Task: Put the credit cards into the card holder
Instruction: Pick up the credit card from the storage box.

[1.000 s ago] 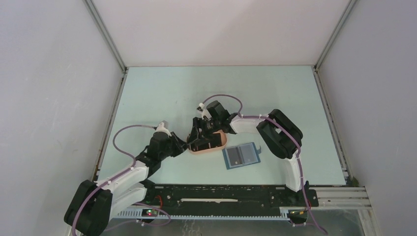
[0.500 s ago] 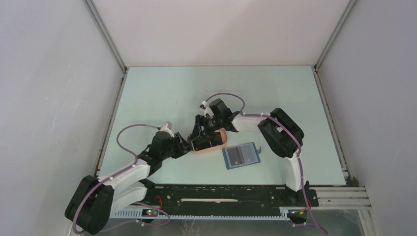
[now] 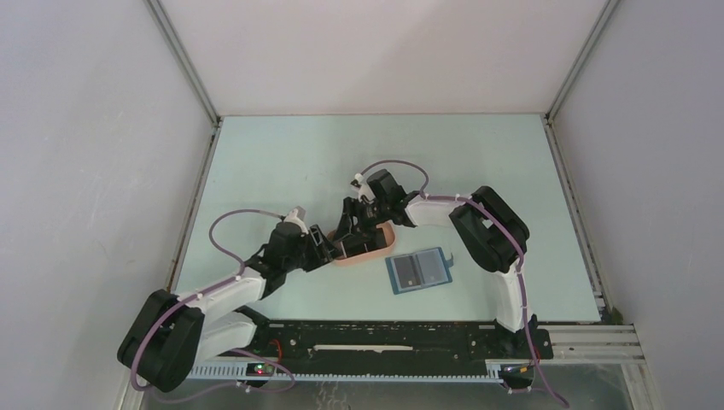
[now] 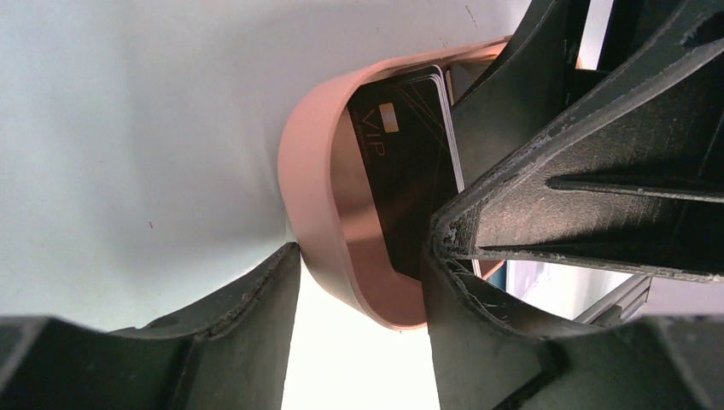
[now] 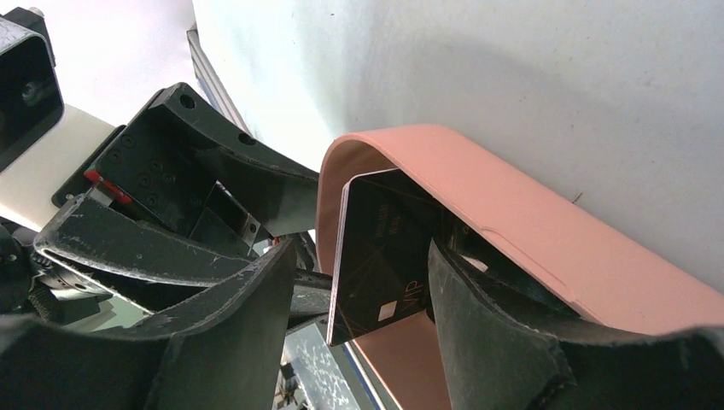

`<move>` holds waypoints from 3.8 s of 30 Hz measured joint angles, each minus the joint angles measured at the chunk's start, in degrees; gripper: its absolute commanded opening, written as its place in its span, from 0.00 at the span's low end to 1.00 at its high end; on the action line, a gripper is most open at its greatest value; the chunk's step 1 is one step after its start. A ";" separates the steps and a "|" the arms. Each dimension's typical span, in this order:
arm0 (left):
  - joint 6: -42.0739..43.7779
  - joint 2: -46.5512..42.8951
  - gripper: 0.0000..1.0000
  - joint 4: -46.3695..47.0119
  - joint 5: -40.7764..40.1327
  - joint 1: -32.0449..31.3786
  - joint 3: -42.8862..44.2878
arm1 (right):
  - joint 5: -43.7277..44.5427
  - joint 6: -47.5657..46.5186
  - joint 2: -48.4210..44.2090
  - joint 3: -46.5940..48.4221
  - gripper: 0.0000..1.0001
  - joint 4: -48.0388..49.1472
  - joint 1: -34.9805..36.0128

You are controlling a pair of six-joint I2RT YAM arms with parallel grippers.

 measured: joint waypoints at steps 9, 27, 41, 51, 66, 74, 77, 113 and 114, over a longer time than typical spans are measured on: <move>0.33 0.48 0.67 0.07 0.20 -0.66 0.15 | 0.02 -0.57 0.00 0.02 0.61 -1.01 -0.35; 0.98 2.64 0.67 0.59 -0.31 -1.46 0.96 | 2.84 -3.58 -1.03 0.00 0.51 -5.33 -1.20; 1.40 -0.02 0.67 -2.95 -2.71 -1.55 0.96 | 0.42 -3.58 -1.03 -0.28 0.47 -5.16 -2.86; 1.79 -0.02 0.60 -3.23 -2.71 -1.55 0.96 | -0.24 -4.11 -0.96 -0.33 0.53 -4.81 -1.64; 1.77 -0.02 0.55 -2.64 -2.47 -1.55 0.96 | -2.25 -3.98 1.11 0.11 0.53 -2.38 0.42; 1.79 0.02 0.55 -2.62 -2.32 -1.55 0.96 | -2.56 -3.82 1.20 0.17 0.50 -2.23 0.44; 1.79 0.04 0.55 -2.62 -2.34 -1.57 0.96 | -2.78 -3.80 1.20 0.17 0.49 -2.27 -0.02; 2.23 0.13 0.55 -3.10 -2.58 -1.57 0.96 | -2.93 -5.27 -0.90 -1.95 0.40 -3.76 -4.50; 2.23 0.13 0.55 -3.13 -2.60 -1.57 0.96 | -2.93 -5.31 -0.92 -1.95 0.40 -3.74 -4.50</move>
